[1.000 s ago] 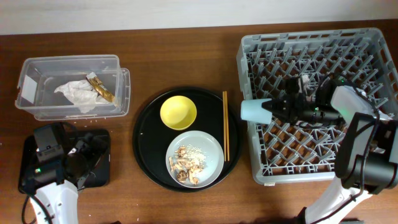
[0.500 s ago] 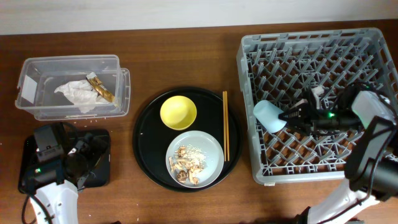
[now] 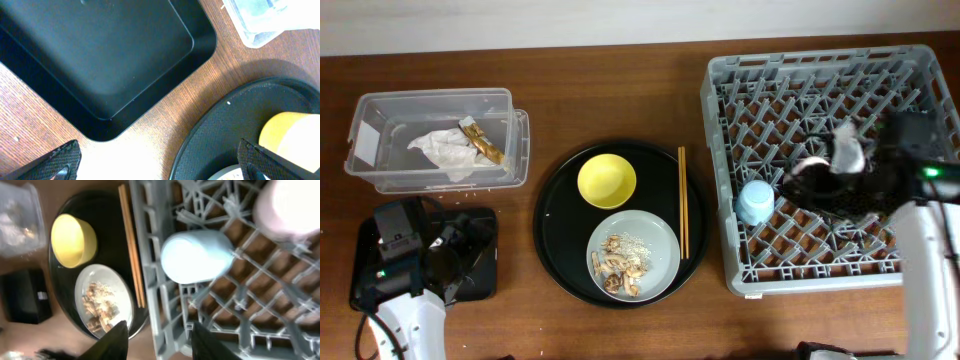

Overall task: Sort waste into correct bins and load items into the dishwasher rack
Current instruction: 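Place the blue cup in the dish rack beside the pink cup, then move the right gripper to the yellow bowl on the tray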

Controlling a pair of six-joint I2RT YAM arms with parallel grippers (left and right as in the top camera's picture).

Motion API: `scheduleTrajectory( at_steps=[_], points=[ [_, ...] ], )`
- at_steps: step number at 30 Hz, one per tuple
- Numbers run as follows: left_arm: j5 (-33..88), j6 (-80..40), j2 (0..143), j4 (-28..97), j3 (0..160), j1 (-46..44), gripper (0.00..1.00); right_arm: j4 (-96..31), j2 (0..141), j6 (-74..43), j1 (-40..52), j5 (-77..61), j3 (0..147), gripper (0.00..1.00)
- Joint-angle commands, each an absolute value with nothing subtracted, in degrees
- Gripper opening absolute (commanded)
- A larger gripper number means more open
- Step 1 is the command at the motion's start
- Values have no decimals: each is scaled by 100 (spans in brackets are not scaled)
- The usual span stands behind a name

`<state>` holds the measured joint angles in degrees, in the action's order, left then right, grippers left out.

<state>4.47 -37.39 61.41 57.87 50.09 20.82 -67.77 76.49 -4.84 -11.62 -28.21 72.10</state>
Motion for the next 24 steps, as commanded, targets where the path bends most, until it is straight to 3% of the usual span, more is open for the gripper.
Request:
scheduleTrajectory(
  at_steps=[1, 4, 7, 15, 24],
  points=[
    [469, -3795, 6139, 5795, 5009, 2117, 99, -6320, 7710, -1570, -143, -1160, 7231, 47],
    [469, -3795, 6139, 5795, 5009, 2117, 99, -6145, 8289, -2154, 139, -158, 7231, 21],
    [469, -3795, 6139, 5795, 5009, 2117, 99, -6016, 8956, -2152, 145, -207, 7231, 4],
    [469, -3795, 6139, 5795, 5009, 2117, 99, -5833, 9476, -2152, 143, -272, 7231, 4],
    [469, -3795, 6139, 5795, 5009, 2117, 99, -6731, 9227, -1732, 287, -725, 8053, 4]
  ],
)
